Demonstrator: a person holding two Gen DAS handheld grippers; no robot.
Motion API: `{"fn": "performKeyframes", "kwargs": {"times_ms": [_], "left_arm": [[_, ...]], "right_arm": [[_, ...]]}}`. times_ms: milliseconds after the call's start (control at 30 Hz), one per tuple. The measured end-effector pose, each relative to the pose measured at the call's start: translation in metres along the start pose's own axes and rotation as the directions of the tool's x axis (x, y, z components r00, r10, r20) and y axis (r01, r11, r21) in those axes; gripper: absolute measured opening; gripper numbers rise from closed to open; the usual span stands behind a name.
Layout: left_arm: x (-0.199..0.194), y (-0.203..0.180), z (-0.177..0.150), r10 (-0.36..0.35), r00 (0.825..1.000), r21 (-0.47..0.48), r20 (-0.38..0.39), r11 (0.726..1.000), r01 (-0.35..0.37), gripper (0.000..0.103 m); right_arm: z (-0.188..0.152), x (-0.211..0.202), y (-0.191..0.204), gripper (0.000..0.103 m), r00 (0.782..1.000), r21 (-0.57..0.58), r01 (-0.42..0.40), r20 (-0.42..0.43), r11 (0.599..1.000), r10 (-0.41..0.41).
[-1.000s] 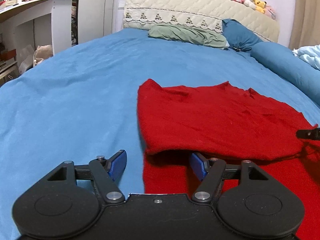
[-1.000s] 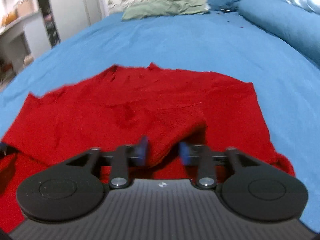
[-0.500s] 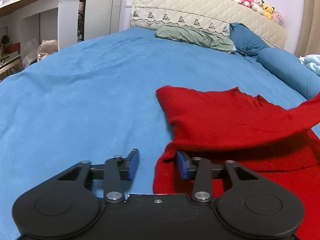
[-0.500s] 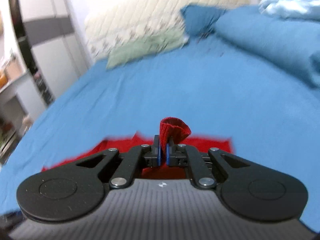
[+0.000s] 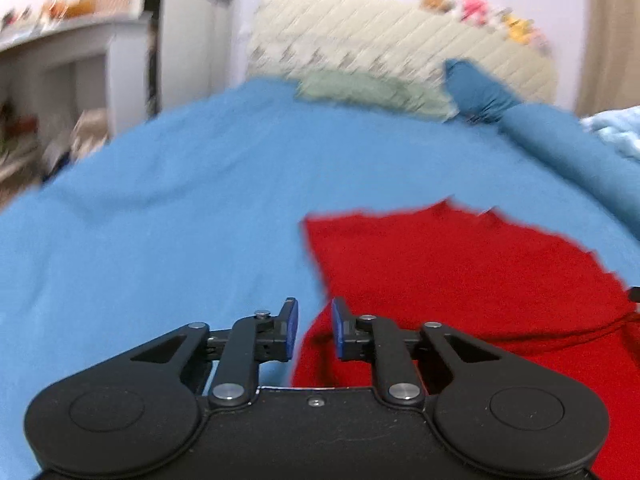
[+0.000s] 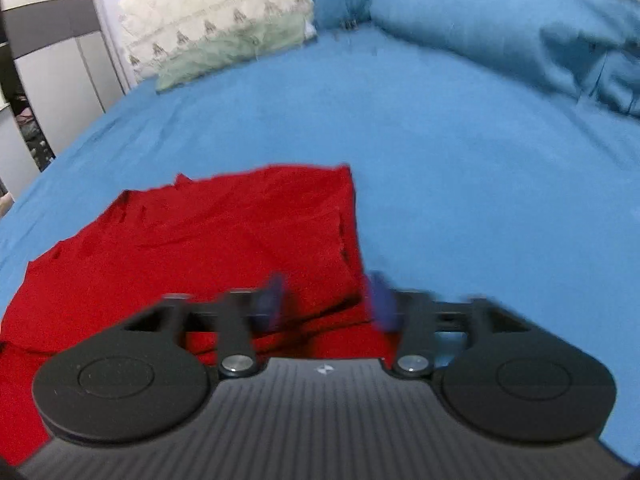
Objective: Fold small clothes
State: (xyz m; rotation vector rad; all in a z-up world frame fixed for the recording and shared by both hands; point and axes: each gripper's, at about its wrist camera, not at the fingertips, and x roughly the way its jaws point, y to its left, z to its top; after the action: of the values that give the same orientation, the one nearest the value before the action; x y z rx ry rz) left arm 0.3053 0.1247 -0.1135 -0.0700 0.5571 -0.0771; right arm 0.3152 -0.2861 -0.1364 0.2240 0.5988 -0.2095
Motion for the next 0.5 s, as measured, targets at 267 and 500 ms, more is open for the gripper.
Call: {"fn": "performKeyframes", "kwargs": {"times_ms": [267,500], "left_arm": [[0.062,-0.041,0.01,-0.093,0.981,0.005,-0.168,0.995,0.095,0.053],[0.073,-0.041,0.006,-0.085,0.973,-0.006,-0.214,0.996,0.086,0.053]], "right_arm": [[0.002,0.029,0.034,0.09,0.993,-0.119,-0.117,-0.012,0.986,0.116],[-0.01,0.051,0.027,0.09,0.993,-0.101,-0.1,-0.067,0.99,0.094]]}}
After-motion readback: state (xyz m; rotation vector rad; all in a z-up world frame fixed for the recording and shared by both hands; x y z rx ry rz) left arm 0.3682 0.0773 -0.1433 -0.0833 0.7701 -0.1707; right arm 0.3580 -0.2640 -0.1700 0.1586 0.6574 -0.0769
